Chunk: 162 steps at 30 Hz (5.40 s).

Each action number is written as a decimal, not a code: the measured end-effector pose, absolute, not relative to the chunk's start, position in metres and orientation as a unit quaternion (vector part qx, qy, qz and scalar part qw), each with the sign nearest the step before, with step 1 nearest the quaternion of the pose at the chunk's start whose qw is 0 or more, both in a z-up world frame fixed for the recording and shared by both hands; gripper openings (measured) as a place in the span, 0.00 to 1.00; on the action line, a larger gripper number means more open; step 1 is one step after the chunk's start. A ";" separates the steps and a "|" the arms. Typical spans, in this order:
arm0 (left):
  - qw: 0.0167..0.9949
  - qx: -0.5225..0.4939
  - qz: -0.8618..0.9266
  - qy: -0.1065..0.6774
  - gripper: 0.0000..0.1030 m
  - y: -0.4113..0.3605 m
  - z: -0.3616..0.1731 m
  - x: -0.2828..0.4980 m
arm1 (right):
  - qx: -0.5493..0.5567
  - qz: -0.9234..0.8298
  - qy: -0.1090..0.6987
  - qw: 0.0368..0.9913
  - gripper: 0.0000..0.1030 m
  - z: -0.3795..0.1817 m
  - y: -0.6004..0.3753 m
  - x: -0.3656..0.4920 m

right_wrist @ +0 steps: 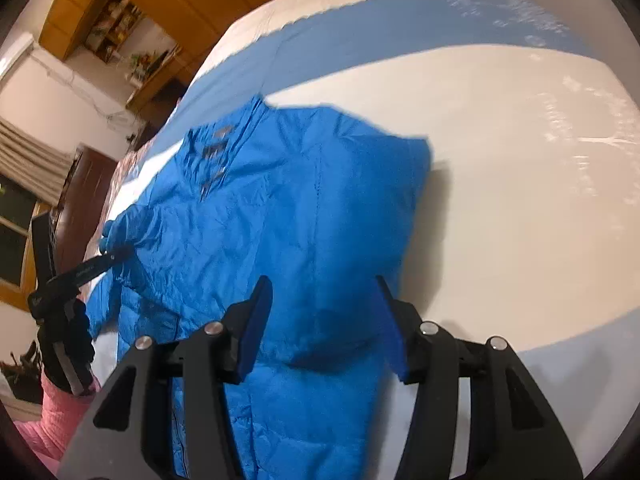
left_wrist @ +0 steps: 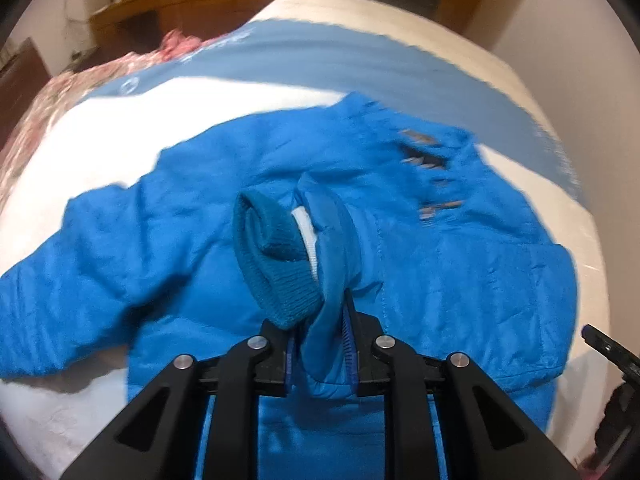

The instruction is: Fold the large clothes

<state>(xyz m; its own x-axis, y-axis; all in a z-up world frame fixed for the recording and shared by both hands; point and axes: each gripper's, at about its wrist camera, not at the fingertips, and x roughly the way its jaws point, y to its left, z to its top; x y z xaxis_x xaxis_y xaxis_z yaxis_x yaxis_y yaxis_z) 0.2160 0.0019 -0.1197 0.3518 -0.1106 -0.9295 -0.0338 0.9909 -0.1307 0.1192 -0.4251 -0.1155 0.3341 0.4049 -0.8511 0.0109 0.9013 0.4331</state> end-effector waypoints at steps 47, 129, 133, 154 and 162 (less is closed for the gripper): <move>0.815 -0.019 -0.059 0.576 0.37 -0.016 -0.155 0.216 | 0.119 0.101 0.616 0.772 0.51 -0.139 -0.350 0.151; 0.909 -0.120 -0.085 0.389 0.13 0.062 -0.012 0.179 | 0.133 0.035 0.582 0.801 0.58 -0.106 -0.373 0.100; 0.889 -0.086 -0.127 0.431 0.14 0.017 -0.045 0.190 | 0.138 0.032 0.586 0.798 0.58 -0.112 -0.377 0.099; 0.835 -0.069 -0.097 0.537 0.48 0.058 -0.117 0.191 | 0.162 0.188 0.632 0.734 0.58 -0.137 -0.264 0.170; 0.825 -0.087 -0.103 0.549 0.48 0.069 -0.141 0.190 | 0.144 0.200 0.648 0.721 0.59 -0.152 -0.236 0.193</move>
<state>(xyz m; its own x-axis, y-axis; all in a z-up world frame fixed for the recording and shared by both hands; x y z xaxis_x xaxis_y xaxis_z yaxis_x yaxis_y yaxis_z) 0.1903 0.0690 -0.1413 0.3768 -0.2653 -0.8875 0.0753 0.9637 -0.2562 0.1933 -0.2356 -0.1523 0.0808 0.4753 -0.8761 -0.1010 0.8784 0.4672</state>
